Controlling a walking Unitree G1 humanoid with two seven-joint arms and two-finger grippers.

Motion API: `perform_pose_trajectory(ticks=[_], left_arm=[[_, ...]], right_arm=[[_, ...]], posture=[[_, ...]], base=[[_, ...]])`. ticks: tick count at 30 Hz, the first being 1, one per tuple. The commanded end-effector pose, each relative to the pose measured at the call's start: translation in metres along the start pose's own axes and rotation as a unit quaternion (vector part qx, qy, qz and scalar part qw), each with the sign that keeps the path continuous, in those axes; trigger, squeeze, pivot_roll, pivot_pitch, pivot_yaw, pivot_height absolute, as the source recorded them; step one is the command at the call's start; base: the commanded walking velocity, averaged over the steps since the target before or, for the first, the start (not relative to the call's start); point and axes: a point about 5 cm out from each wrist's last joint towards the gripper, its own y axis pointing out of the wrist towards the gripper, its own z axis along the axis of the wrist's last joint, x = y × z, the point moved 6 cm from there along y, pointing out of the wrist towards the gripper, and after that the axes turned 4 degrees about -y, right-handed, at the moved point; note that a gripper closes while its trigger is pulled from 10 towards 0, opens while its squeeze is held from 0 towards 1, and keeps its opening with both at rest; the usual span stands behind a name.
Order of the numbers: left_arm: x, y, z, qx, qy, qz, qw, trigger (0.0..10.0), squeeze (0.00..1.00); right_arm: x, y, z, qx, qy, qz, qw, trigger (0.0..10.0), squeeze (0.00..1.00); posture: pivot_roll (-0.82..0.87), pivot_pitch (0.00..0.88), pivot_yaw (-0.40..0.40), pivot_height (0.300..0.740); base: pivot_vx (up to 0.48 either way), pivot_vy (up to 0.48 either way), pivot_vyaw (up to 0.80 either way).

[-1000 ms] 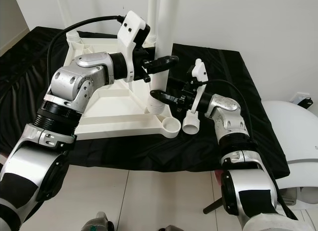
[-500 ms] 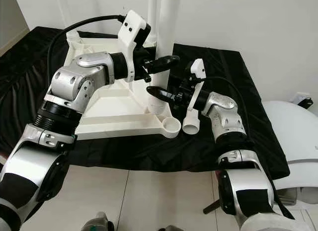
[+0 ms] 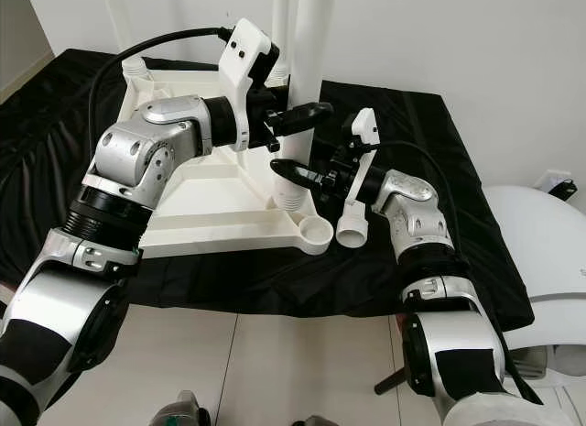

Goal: Building children table

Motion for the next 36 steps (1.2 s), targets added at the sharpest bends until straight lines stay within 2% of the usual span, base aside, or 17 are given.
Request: perform_pose_trajectory(ticks=[1,2,3,4,22,23,29,32,33,34,35,36], left_arm=[[0.004,0.001,0.004,0.005,0.017,0.001,1.000,10.0,0.00],[0.004,0.001,0.004,0.005,0.017,0.001,1.000,10.0,0.00],[0.005,0.002,0.004,0.005,0.017,0.000,1.000,10.0,0.00],[0.005,0.002,0.004,0.005,0.018,0.000,1.000,10.0,0.00],[0.004,0.002,0.003,0.002,0.031,0.004,1.000,10.0,0.00],[0.006,0.001,0.004,0.010,0.016,-0.004,1.000,10.0,1.00],[0.018,-0.003,0.008,0.020,0.016,-0.035,0.999,10.0,1.00],[0.018,-0.003,0.006,0.013,0.016,-0.034,0.999,10.0,1.00],[0.018,-0.004,0.005,0.011,0.006,-0.039,0.999,10.0,0.94],[0.018,-0.005,0.005,0.011,-0.001,-0.041,0.999,10.0,0.94],[0.016,-0.010,0.006,0.017,-0.021,-0.044,0.999,10.0,0.00],[0.016,-0.010,0.006,0.017,-0.021,-0.044,0.999,10.0,0.00]], right_arm=[[0.003,0.000,0.008,0.008,-0.005,0.002,1.000,4.9,0.00],[0.003,0.000,0.008,0.008,-0.005,0.002,1.000,4.9,0.00],[0.004,0.000,0.009,0.008,-0.006,0.001,1.000,4.3,0.00],[0.004,0.000,0.010,0.011,-0.005,0.001,1.000,0.0,0.00],[0.008,-0.003,0.016,0.027,0.001,-0.006,1.000,0.0,0.00],[0.008,-0.002,0.016,0.027,0.001,-0.006,1.000,0.0,0.00],[0.010,-0.002,0.015,0.025,0.001,-0.013,1.000,0.0,0.00],[0.011,-0.002,0.014,0.023,0.002,-0.017,1.000,0.2,0.00],[0.012,-0.002,0.012,0.018,0.001,-0.022,1.000,4.8,0.00],[0.012,-0.002,0.011,0.015,0.001,-0.026,1.000,4.8,0.00],[0.014,-0.002,0.009,0.012,0.005,-0.031,0.999,10.0,0.00],[0.014,-0.002,0.009,0.012,0.005,-0.031,0.999,10.0,0.00]], posture=[[0.05,0.000,-0.047,0.740],[0.05,0.000,-0.047,0.740],[0.05,0.000,-0.047,0.740],[0.05,0.000,-0.047,0.740],[0.05,0.000,-0.047,0.740],[0.05,0.000,-0.047,0.740],[0.05,0.000,-0.047,0.740],[0.05,0.000,-0.047,0.740],[0.05,0.000,-0.045,0.740],[0.05,0.000,-0.045,0.740],[0.05,0.000,-0.044,0.740],[0.05,0.000,-0.044,0.740]], base=[[0.000,0.000,0.00],[0.000,0.000,0.00],[0.000,0.000,0.00],[0.000,0.000,0.00],[0.000,0.000,0.00],[0.000,0.000,0.00],[0.000,0.000,0.00],[0.000,0.000,0.00],[0.000,0.000,0.00],[0.000,0.000,0.00],[0.000,0.000,0.00],[0.000,0.000,0.00]])
